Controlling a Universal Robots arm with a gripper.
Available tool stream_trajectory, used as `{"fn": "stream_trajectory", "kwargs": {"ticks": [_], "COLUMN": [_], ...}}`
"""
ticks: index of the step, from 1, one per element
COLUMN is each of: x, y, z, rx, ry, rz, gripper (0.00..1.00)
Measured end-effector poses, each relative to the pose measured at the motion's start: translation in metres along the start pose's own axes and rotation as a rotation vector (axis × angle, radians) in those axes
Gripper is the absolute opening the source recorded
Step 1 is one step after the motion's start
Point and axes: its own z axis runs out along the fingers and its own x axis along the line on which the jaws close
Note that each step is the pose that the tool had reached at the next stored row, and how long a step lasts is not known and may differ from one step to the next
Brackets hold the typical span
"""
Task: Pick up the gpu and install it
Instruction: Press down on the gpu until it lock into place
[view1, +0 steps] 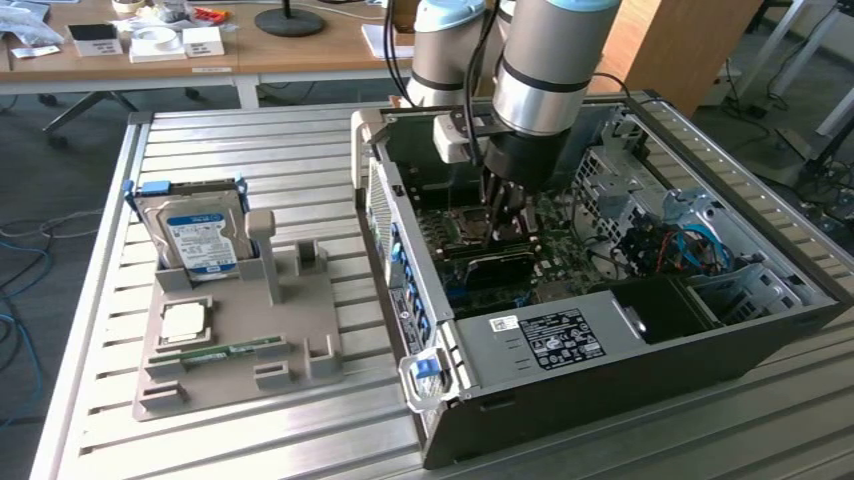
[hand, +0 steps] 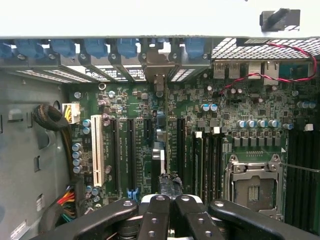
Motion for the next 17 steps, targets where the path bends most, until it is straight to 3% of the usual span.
{"fn": "stream_trajectory", "kwargs": {"ticks": [17], "x": [-0.002], "y": [0.0004], "z": [0.0131], "rx": [-0.0001], "ry": [0.0010], "rz": [0.000], "gripper": [0.11]}}
